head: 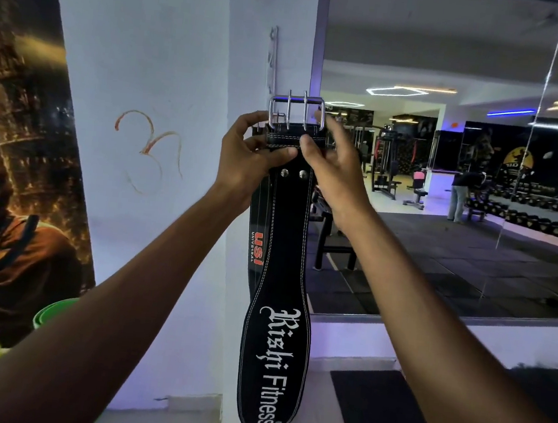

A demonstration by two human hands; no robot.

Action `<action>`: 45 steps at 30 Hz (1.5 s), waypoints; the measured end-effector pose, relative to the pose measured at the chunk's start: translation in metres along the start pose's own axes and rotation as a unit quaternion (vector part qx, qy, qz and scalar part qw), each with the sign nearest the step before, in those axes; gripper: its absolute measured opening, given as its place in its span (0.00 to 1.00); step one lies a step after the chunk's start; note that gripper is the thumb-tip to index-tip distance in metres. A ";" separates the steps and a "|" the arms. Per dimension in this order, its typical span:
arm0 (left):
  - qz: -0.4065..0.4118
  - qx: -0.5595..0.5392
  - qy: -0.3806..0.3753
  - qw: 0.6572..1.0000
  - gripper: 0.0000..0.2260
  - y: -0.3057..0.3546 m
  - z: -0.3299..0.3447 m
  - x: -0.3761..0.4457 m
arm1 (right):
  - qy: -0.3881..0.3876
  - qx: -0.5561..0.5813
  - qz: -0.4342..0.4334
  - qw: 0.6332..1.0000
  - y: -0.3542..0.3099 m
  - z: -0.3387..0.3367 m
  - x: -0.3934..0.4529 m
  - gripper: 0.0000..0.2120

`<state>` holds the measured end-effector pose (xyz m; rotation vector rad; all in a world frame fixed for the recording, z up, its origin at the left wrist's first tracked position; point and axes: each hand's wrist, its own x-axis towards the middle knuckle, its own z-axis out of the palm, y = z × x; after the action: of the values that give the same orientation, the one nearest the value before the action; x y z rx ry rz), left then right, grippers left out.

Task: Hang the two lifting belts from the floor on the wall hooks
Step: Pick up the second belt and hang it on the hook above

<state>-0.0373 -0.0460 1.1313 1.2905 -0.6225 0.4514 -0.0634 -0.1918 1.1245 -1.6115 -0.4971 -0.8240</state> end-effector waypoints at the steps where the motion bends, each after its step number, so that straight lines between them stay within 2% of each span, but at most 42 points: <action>1: 0.002 0.000 0.004 1.000 0.29 0.001 0.000 0.000 | 0.007 0.002 0.002 1.000 0.000 0.002 0.004 0.20; 3: 0.009 0.007 0.016 1.000 0.30 -0.001 -0.001 0.001 | 0.034 0.001 0.002 0.999 0.001 0.004 0.012 0.17; 6: 0.019 0.029 0.037 0.999 0.32 -0.012 -0.005 -0.001 | 0.050 0.018 0.014 0.998 0.002 0.008 0.018 0.19; 9: 0.007 0.049 0.046 0.998 0.27 -0.033 -0.010 -0.017 | 0.054 0.035 0.026 0.998 0.007 0.015 0.016 0.19; 15: -0.135 0.137 -0.044 0.980 0.04 -0.143 -0.044 -0.105 | 0.095 0.053 0.044 0.993 0.007 0.011 0.013 0.21; 18: -0.205 0.158 -0.090 0.962 0.07 -0.180 -0.058 -0.158 | 0.104 0.053 0.053 0.992 0.010 0.007 0.011 0.20; 20: -0.223 0.165 -0.098 0.956 0.07 -0.183 -0.059 -0.172 | 0.103 0.044 0.065 0.992 0.015 0.005 0.009 0.19; 23: -0.179 0.166 -0.079 0.966 0.03 -0.173 -0.054 -0.149 | 0.100 0.039 0.072 0.992 0.020 0.006 0.006 0.19; 27: -0.091 0.134 -0.047 0.986 0.22 -0.134 -0.044 -0.096 | 0.086 0.040 0.063 0.994 0.021 0.010 0.003 0.18; 29: -0.079 0.126 -0.043 0.988 0.20 -0.126 -0.043 -0.083 | 0.083 0.042 0.062 0.994 0.021 0.011 0.003 0.18; 32: -0.110 0.145 -0.057 0.982 0.12 -0.139 -0.042 -0.097 | 0.084 0.053 0.061 0.993 0.019 0.009 0.005 0.18; 34: -0.143 0.161 -0.096 0.972 0.03 -0.160 -0.047 -0.126 | 0.090 0.056 0.059 0.993 0.018 0.007 0.006 0.18; 36: -0.182 0.166 -0.123 0.961 0.08 -0.177 -0.052 -0.155 | 0.098 0.058 0.053 0.992 0.018 0.004 0.006 0.18; 39: -0.199 0.161 -0.133 0.957 0.06 -0.184 -0.056 -0.164 | 0.097 0.061 0.052 0.992 0.021 0.003 0.004 0.19; 41: -0.163 0.171 -0.126 0.964 0.05 -0.171 -0.054 -0.148 | 0.092 0.059 0.053 0.993 0.022 0.005 0.001 0.19; 43: -0.094 0.171 -0.104 0.975 0.11 -0.147 -0.050 -0.122 | 0.092 0.065 0.054 0.992 0.023 0.005 -0.001 0.20; 45: -0.031 0.138 -0.063 0.988 0.11 -0.115 -0.043 -0.092 | 0.095 0.070 0.056 0.991 0.024 0.005 -0.003 0.22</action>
<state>-0.0271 -0.0277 0.9789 1.6076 -0.6382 0.4181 -0.0471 -0.1918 1.1062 -1.4023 -0.3197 -0.8300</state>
